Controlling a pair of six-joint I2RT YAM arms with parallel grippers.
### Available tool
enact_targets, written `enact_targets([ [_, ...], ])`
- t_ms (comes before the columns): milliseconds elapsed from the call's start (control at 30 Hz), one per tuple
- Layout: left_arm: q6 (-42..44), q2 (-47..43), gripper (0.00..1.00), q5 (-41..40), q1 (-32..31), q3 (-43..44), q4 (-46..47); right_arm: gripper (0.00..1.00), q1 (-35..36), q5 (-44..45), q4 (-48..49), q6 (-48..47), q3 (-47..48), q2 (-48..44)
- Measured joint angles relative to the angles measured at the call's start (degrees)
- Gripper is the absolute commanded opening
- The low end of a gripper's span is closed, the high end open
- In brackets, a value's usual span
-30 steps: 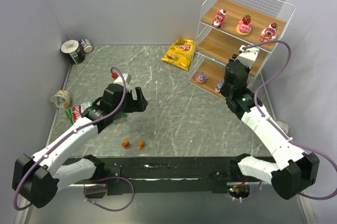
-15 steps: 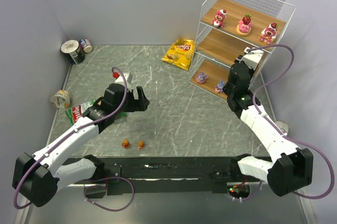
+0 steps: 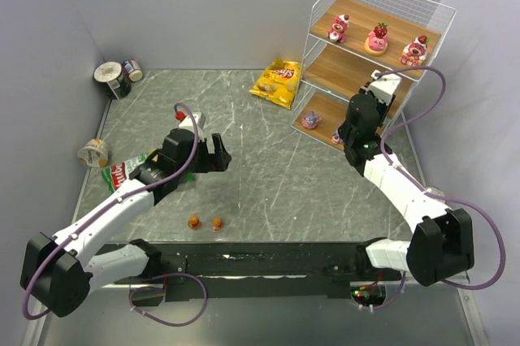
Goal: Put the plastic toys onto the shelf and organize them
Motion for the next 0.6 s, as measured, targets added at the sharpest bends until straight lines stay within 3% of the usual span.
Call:
enact_targets([
  [600,-0.9,1.3,0.96,0.0,0.0,0.0,0.2,0.03,-0.2,2.3,7.8,-3.6,0.0,4.0],
])
